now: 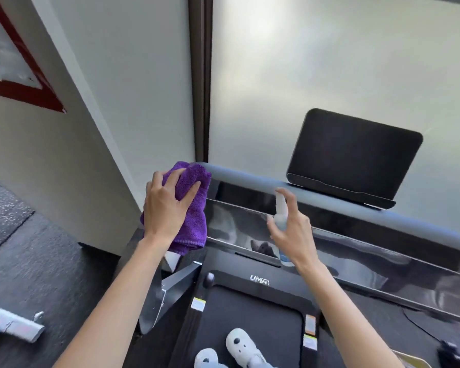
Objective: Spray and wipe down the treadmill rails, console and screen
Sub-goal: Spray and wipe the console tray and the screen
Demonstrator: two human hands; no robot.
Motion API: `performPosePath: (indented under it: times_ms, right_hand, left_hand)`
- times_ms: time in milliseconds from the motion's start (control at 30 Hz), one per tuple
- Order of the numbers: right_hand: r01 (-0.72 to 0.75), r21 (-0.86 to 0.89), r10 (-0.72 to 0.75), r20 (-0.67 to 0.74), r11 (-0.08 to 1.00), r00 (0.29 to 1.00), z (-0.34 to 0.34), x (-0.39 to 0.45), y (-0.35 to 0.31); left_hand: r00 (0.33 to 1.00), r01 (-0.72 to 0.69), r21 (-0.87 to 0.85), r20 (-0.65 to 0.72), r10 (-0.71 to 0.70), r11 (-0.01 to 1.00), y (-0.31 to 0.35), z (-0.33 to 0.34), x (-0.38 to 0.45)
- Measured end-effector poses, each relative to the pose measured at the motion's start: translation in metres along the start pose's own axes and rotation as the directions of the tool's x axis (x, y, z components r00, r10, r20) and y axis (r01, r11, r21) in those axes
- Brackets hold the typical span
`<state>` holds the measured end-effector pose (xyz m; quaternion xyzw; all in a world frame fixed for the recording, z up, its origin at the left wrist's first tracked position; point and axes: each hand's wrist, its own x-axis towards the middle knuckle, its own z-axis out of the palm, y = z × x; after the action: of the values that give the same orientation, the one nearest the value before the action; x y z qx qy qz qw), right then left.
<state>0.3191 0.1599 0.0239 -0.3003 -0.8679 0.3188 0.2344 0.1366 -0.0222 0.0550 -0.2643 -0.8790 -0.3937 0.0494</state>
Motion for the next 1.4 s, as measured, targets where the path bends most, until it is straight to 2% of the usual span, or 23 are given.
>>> performPosePath:
  times_ms: [200, 433, 633, 833, 1167, 1400]
  right_hand:
    - [-0.099, -0.061, 0.091, -0.13, 0.993, 0.987, -0.034, -0.044, 0.019]
    - [-0.111, -0.159, 0.092, -0.122, 0.981, 0.988, -0.035, -0.053, 0.017]
    - [-0.119, -0.098, 0.109, -0.101, 0.988, 0.989, -0.033, -0.042, 0.013]
    - [-0.145, -0.217, 0.133, -0.068, 0.965, 0.989, -0.038, -0.042, 0.022]
    - [-0.223, -0.15, 0.19, -0.205, 0.963, 0.96, -0.086, -0.066, 0.053]
    - [-0.252, -0.044, 0.23, -0.281, 0.967, 0.932, -0.107, -0.082, 0.072]
  left_hand:
    - [0.997, -0.038, -0.064, 0.061, 0.042, 0.997, 0.017, 0.02, -0.015]
    - [0.993, -0.057, -0.076, 0.095, 0.064, 0.996, 0.03, 0.031, -0.029]
    - [0.997, -0.034, -0.05, 0.073, 0.037, 0.998, 0.036, 0.027, -0.025]
    - [0.997, -0.031, -0.028, 0.076, 0.033, 0.999, 0.041, 0.031, -0.021]
    - [0.987, -0.068, -0.047, 0.145, 0.075, 0.997, 0.072, 0.061, -0.038]
    - [0.981, -0.086, -0.064, 0.17, 0.095, 0.994, 0.087, 0.08, -0.052]
